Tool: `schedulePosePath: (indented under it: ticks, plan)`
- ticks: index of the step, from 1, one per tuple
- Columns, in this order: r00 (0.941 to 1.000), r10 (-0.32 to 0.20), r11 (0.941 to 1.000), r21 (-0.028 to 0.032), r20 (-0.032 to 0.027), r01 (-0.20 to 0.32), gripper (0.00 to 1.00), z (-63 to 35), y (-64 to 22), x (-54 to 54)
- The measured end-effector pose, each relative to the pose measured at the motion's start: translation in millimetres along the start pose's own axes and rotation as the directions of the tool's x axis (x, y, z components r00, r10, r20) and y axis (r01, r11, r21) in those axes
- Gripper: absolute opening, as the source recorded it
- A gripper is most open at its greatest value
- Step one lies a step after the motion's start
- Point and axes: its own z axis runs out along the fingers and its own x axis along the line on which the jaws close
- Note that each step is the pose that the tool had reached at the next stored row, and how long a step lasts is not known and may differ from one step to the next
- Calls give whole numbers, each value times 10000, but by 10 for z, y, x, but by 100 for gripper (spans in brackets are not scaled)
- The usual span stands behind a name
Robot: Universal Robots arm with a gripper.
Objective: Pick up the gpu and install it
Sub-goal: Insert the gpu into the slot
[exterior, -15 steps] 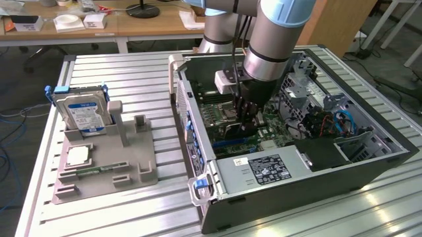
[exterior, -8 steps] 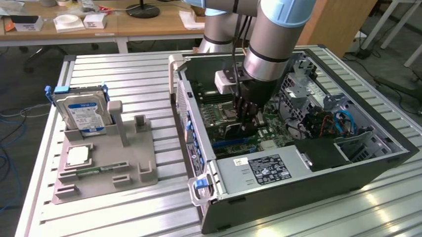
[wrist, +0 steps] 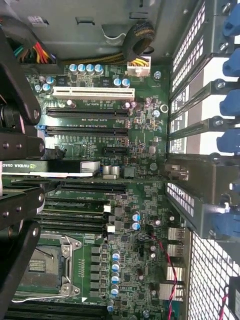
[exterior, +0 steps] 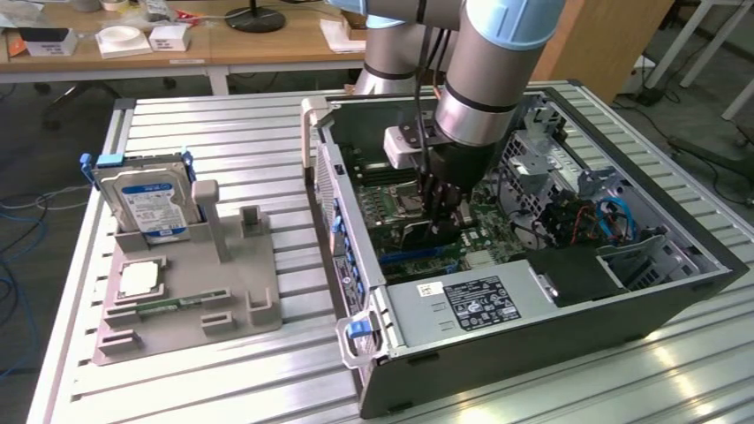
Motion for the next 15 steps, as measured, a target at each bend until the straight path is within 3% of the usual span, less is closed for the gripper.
schedulePosePath:
  ticks: [15]
  plan:
    - [10000, 34, 10000, 0, 0, -34, 26, 26, 0, 2]
